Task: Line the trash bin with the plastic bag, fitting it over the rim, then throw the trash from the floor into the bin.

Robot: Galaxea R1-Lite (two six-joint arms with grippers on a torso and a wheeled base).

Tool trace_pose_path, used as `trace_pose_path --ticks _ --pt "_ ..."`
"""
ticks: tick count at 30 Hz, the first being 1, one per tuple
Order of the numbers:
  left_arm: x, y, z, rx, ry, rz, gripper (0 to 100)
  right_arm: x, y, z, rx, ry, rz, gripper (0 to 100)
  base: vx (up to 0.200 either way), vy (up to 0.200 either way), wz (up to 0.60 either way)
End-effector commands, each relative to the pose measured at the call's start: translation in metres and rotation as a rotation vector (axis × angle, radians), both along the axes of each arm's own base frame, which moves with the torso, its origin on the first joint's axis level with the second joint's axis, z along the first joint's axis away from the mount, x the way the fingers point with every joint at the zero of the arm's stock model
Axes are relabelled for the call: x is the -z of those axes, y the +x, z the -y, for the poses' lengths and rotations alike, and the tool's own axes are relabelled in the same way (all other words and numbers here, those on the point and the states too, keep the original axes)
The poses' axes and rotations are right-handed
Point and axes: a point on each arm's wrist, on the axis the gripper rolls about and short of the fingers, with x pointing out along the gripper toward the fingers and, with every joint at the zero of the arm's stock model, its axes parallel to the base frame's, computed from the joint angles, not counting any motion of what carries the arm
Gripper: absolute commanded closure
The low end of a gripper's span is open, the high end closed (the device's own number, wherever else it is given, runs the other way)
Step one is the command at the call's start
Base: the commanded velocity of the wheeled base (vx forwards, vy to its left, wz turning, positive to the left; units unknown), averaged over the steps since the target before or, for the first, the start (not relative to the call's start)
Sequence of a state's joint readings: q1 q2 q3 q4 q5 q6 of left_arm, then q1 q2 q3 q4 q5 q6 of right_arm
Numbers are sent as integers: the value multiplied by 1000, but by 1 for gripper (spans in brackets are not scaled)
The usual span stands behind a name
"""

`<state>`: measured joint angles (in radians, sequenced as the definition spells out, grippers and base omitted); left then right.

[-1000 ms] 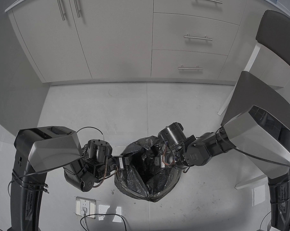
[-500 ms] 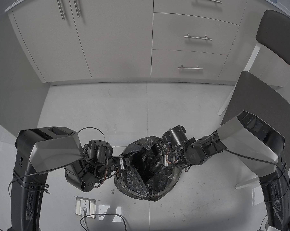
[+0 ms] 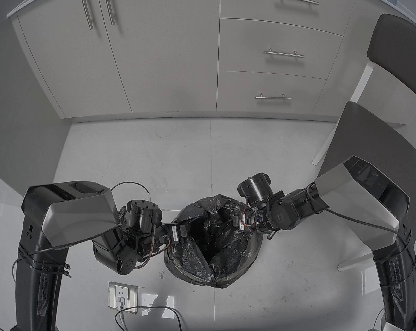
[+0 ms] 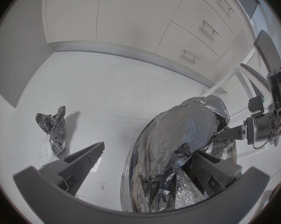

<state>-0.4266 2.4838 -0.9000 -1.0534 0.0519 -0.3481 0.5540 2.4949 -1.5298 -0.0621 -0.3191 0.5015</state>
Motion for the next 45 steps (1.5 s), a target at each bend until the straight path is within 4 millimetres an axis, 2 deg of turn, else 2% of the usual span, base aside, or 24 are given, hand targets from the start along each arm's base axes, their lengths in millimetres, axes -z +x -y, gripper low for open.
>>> trace_pose_path --ticks 1,8,15,17,18,20,24,25,27,29,30,31,33,34,35,36,38,39,40,42,45 --pt "-9 -1 -1 -5 -12 15 0 -6 4 4 32 -12 29 0 0 0 0" --pt "-41 -13 -4 7 -36 54 0 -27 -8 2 16 18 32 0 0 0 0" --pt "-59 -22 -3 13 -65 71 0 -44 -55 -29 -137 55 -32 0 0 0 0" --pt "-66 -27 -1 13 -85 74 0 -46 -62 -33 -154 54 -34 0 0 0 0" --pt "-79 -32 -1 15 -110 91 0 -52 -70 -38 -179 54 -29 0 0 0 0" --pt "-92 -36 -5 10 -125 117 0 -62 -76 -41 -198 62 -12 0 0 0 0" --pt "-131 -48 -24 -24 -173 190 0 -102 -88 -43 -224 117 63 0 0 0 0" --pt "-134 -49 -26 -26 -177 195 0 -105 -89 -42 -225 121 69 0 0 0 0" --pt "-160 -59 -45 -47 -202 251 0 -137 -99 -39 -235 172 132 0 0 0 0" --pt "-173 -60 -64 -82 -209 292 0 -156 -104 -36 -240 199 170 0 0 0 0" --pt "-173 -60 -64 -82 -209 292 0 -156 -104 -36 -240 199 170 0 0 0 0" --pt "-182 -51 -95 -136 -203 331 0 -175 -111 -33 -246 226 216 0 0 0 0" --pt "-187 -40 -123 -177 -189 358 0 -186 -115 -30 -246 244 241 0 0 0 0" --pt "-188 -39 -125 -182 -189 360 0 -186 -115 -30 -246 244 241 0 0 0 0" --pt "-188 -31 -148 -218 -179 356 0 -190 -116 -28 -244 249 251 0 0 0 0" --pt "-187 -26 -158 -233 -172 344 0 -192 -117 -28 -242 252 256 0 0 0 0" --pt "-181 -2 -184 -268 -149 329 0 -196 -112 -25 -226 261 278 0 0 0 0" --pt "-180 5 -189 -280 -146 328 0 -196 -112 -24 -225 262 285 0 0 0 0" --pt "-172 26 -205 -316 -138 314 0 -201 -108 -21 -210 272 313 0 0 0 0" --pt "-162 50 -223 -353 -132 290 0 -207 -108 -17 -203 281 337 0 0 0 0" --pt "-146 75 -239 -385 -127 235 0 -212 -110 -14 -176 275 358 0 0 0 0"
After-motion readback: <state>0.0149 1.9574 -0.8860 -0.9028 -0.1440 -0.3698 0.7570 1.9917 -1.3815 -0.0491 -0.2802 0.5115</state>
